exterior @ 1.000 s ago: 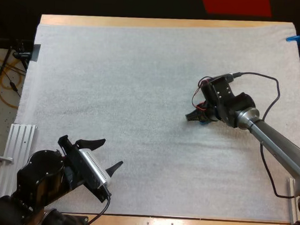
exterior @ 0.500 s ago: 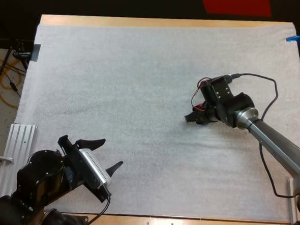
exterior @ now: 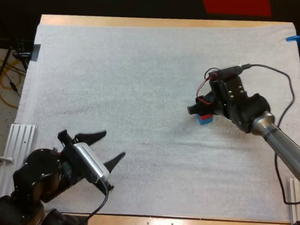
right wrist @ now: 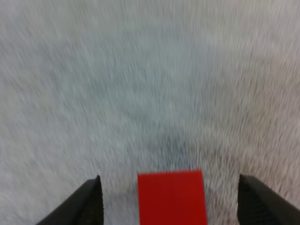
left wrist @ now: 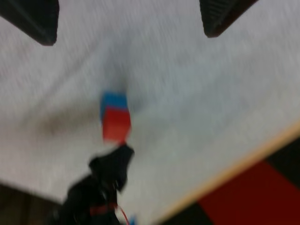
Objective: Stack red cube on blue cube
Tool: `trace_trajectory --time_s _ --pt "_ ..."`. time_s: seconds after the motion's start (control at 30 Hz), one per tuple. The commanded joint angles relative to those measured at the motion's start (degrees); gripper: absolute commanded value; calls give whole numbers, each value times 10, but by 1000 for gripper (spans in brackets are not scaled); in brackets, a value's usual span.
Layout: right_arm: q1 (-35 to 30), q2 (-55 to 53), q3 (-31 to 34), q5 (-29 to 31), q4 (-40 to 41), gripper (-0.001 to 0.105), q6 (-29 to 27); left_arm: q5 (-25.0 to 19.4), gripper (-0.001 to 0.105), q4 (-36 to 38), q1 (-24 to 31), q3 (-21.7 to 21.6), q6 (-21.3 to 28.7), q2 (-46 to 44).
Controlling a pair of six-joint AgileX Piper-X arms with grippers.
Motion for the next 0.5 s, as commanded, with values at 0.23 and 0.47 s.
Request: trace_trajectory --time_s 0.23,0.47 --pt "-3 -89 -6 -5 -56 59 -87 -65 63 -176 67 -1 -47 49" --pt "-69 -109 -6 -2 -61 59 -85 9 63 -225 198 -5 -47 109"
